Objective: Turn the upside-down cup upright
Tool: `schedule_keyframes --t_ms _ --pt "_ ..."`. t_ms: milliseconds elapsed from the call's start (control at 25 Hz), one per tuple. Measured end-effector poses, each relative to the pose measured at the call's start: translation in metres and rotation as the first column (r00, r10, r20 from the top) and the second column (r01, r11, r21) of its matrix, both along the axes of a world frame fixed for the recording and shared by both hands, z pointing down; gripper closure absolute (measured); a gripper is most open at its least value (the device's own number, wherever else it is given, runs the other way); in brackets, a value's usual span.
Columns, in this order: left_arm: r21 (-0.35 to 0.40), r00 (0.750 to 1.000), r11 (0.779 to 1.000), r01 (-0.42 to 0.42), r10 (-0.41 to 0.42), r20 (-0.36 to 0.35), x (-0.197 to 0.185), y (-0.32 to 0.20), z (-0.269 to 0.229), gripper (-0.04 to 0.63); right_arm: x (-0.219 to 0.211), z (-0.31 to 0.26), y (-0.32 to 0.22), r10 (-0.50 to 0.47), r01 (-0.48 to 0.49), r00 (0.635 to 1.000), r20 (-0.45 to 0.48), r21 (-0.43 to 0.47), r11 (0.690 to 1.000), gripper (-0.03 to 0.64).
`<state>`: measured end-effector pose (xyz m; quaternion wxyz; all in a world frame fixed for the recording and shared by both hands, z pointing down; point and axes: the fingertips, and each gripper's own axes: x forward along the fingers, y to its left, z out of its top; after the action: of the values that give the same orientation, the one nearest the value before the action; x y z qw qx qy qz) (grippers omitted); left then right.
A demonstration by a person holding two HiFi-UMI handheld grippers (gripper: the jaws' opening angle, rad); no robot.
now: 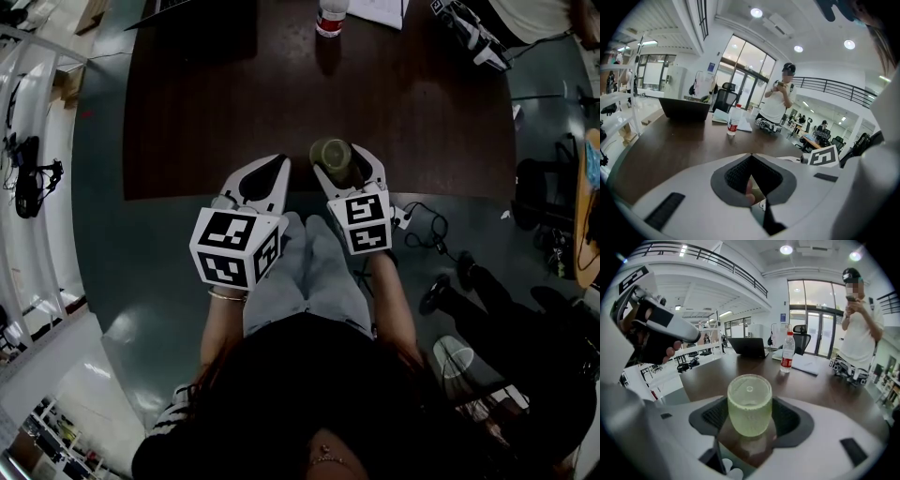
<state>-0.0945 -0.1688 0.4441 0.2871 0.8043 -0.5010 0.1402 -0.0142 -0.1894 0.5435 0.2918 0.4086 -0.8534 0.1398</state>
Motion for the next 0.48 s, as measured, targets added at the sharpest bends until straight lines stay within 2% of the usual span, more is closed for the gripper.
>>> schedule_keyframes --t_ms 480 --pt "0.085 1.0 0.996 -0.025 0.024 0.011 0.007 0.003 -0.038 0.604 -0.002 -0.074 0.006 -0.014 0.009 0.998 0.063 0.084 0.996 0.313"
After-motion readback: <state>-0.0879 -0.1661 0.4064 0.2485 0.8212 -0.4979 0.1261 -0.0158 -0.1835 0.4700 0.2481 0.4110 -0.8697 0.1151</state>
